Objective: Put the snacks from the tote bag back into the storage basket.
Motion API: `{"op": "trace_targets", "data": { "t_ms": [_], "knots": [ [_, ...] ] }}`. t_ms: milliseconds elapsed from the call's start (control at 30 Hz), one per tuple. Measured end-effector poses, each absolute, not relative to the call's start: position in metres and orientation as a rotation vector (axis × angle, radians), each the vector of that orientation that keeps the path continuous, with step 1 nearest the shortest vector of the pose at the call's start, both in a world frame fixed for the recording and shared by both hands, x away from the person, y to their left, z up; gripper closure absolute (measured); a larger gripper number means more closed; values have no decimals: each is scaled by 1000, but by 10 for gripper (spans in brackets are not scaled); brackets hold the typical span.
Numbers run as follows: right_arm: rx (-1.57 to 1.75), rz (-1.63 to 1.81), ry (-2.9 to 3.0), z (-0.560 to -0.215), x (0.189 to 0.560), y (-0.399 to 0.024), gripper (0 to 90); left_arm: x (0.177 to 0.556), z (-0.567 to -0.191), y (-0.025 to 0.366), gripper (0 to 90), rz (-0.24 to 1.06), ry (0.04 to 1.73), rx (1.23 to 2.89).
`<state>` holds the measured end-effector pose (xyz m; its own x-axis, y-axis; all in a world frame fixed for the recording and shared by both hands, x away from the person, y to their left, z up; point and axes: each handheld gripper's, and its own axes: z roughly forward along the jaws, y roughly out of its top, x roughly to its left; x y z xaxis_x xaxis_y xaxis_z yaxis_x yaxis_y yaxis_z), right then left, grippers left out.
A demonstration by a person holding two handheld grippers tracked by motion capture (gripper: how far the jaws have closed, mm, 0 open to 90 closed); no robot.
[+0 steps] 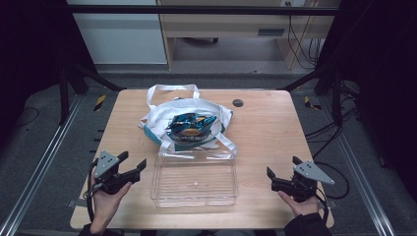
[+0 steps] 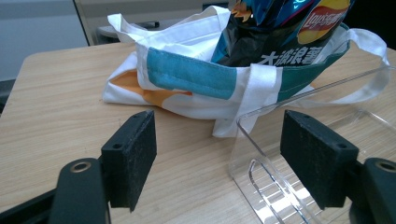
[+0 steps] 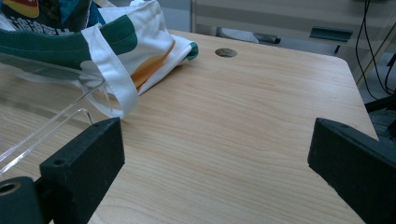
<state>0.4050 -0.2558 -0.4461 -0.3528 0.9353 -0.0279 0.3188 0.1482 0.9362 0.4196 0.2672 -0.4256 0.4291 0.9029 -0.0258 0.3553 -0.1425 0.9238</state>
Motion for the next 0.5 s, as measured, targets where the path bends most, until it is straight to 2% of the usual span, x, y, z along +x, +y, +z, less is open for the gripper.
{"op": "trace_targets", "data": {
  "t_ms": [500],
  "knots": [
    [1198,1193,1788,-447,405,-253,39,420,-421,260,276,687,1073,1714]
  ]
}}
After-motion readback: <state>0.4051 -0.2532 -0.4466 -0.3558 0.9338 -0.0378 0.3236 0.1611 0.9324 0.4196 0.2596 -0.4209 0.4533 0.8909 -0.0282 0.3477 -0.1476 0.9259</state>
